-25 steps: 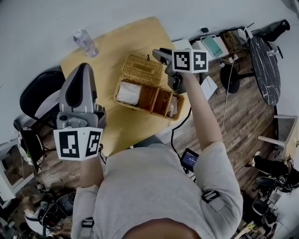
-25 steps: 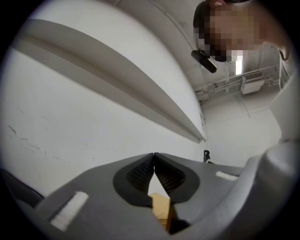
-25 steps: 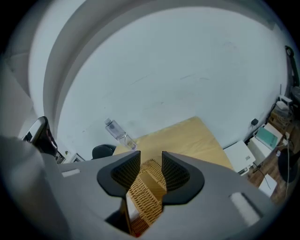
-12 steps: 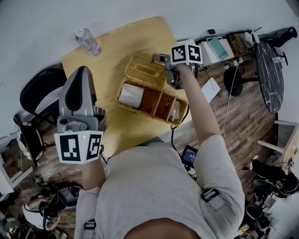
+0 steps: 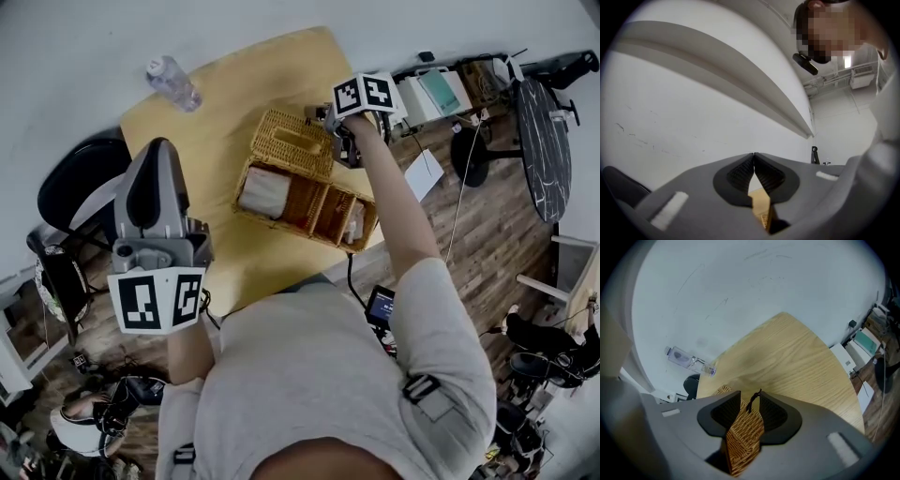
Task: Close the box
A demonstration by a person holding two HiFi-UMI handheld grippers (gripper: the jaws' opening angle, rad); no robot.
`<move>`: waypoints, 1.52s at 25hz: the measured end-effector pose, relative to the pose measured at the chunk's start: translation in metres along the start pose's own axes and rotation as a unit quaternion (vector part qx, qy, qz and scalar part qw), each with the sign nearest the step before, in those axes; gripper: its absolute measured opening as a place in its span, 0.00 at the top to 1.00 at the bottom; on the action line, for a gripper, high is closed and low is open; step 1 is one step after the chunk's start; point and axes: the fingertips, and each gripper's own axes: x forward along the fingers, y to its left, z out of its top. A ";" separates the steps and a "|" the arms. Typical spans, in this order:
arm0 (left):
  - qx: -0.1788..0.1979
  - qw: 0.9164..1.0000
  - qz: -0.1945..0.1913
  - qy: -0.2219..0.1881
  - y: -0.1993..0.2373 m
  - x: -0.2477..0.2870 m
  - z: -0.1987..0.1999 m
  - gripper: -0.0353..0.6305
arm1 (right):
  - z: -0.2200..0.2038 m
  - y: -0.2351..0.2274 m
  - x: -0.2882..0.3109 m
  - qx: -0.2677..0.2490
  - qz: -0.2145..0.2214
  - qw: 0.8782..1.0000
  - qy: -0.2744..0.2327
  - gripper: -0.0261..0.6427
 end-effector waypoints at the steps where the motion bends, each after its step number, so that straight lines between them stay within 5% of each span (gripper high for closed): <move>1: 0.000 1.000 0.001 0.001 0.001 0.000 -0.001 0.86 | -0.001 -0.001 0.002 0.000 -0.002 1.000 0.006 0.78; 25: -0.008 0.999 0.033 0.023 0.035 -0.003 -0.015 0.86 | -0.024 -0.018 0.046 -0.015 -0.078 0.990 0.119 0.79; 28: -0.009 0.999 0.032 0.022 0.036 -0.002 -0.015 0.86 | -0.028 -0.016 0.048 -0.023 -0.075 0.989 0.128 0.93; 38: -0.005 1.000 0.015 0.016 0.033 -0.003 -0.010 0.86 | -0.014 0.000 0.032 -0.057 -0.073 0.994 0.064 0.94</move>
